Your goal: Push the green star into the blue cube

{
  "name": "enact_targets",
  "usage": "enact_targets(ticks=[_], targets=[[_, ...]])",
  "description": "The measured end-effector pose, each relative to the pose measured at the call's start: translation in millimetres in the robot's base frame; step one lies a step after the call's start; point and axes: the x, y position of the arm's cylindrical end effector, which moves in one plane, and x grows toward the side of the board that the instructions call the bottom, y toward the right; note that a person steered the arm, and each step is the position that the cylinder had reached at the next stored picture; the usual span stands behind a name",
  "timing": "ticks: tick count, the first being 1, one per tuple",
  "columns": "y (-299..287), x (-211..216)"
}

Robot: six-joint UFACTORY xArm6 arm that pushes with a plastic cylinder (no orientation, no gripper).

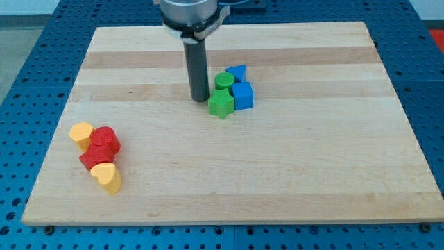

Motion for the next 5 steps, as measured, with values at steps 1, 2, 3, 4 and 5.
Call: enact_targets(ticks=[1, 2, 3, 4, 5], targets=[[-6.1, 25.7], [4.4, 23.1], [68.6, 9.2], [77.1, 8.0], [76.9, 2.8]])
